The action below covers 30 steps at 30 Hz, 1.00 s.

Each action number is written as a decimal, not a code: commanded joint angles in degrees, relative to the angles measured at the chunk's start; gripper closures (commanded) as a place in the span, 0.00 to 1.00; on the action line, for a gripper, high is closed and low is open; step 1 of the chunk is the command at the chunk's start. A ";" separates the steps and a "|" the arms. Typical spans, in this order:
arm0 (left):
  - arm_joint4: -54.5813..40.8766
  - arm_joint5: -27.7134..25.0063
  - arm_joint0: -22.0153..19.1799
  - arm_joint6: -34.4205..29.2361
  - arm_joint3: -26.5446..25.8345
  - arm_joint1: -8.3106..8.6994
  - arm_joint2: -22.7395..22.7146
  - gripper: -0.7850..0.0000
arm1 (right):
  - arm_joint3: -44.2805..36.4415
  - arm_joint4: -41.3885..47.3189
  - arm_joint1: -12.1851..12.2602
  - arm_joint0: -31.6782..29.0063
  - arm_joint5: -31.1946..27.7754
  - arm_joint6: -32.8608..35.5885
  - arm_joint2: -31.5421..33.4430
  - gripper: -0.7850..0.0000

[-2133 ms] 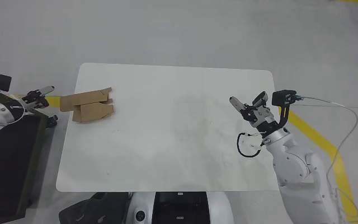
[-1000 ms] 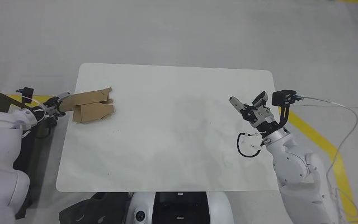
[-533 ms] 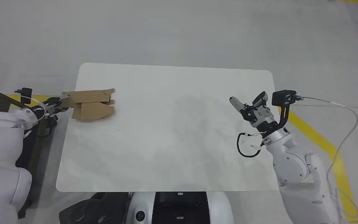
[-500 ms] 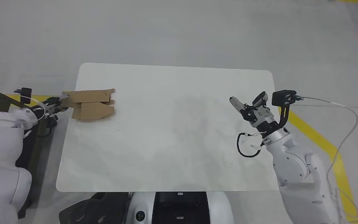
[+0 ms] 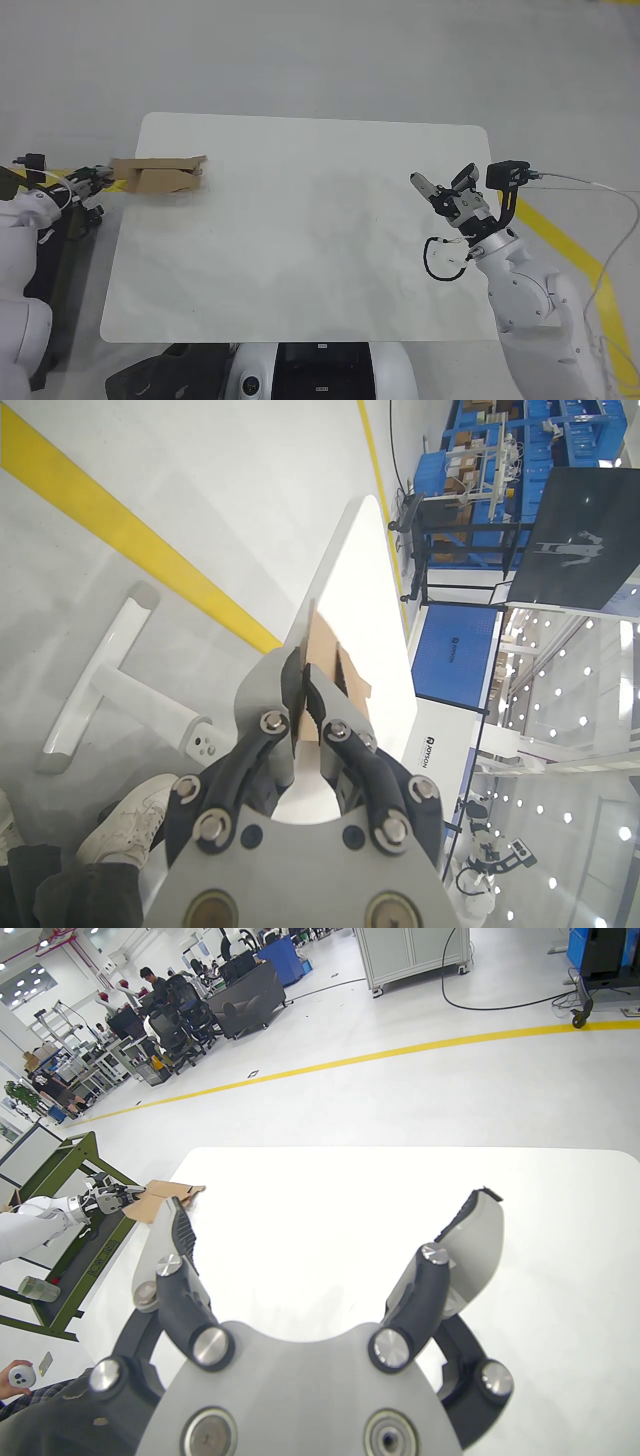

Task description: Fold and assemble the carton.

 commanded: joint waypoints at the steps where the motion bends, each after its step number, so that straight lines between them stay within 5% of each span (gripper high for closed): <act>1: -0.33 -0.05 0.00 -0.22 -0.09 0.07 -0.37 1.00 | 0.00 0.00 0.00 0.00 0.00 0.00 0.00 0.00; 22: -12.78 -6.71 -2.09 -15.29 -4.06 3.38 -9.51 1.00 | 0.00 0.00 0.00 0.00 0.00 0.00 0.00 0.00; 30: -15.36 -3.90 0.01 -18.94 -16.55 3.40 -10.13 1.00 | 0.00 0.00 0.00 0.00 0.00 0.00 0.00 0.00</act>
